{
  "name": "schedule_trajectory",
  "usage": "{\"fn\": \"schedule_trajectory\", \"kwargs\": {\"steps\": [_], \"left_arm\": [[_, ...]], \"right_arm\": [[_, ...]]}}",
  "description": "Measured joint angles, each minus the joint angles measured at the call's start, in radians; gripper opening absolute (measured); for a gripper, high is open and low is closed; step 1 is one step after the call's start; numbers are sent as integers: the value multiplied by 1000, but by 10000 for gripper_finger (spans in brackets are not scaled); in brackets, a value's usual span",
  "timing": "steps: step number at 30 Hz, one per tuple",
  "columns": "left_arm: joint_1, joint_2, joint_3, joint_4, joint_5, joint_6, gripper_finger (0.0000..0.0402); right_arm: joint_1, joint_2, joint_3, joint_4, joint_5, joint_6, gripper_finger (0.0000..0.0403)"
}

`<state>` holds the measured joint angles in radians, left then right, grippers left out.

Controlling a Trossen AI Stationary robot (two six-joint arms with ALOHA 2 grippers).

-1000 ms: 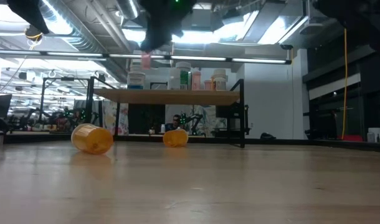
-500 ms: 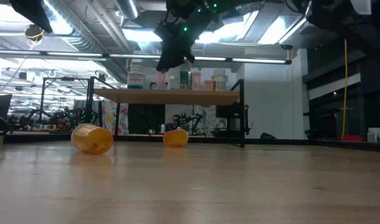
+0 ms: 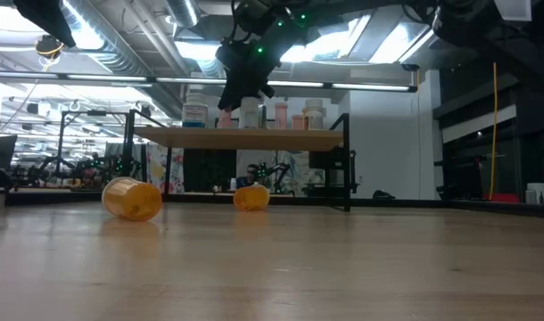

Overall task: Pick and place medicine bottles onto shelf by color
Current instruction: Put the pink bottle on the shelf, then put the bottom orange pill bottle on the shelf

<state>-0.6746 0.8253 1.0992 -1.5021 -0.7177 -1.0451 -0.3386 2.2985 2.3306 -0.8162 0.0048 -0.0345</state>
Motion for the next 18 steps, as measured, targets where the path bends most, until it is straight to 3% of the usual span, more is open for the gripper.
{"fn": "schedule_trajectory", "kwargs": {"steps": [5,18], "left_arm": [[0,0,0,0,2,0,228],[0,0,0,0,2,0,228]], "right_arm": [[0,-1,0,-1,0,0,121],[0,-2,25,-2,0,4,191]]}}
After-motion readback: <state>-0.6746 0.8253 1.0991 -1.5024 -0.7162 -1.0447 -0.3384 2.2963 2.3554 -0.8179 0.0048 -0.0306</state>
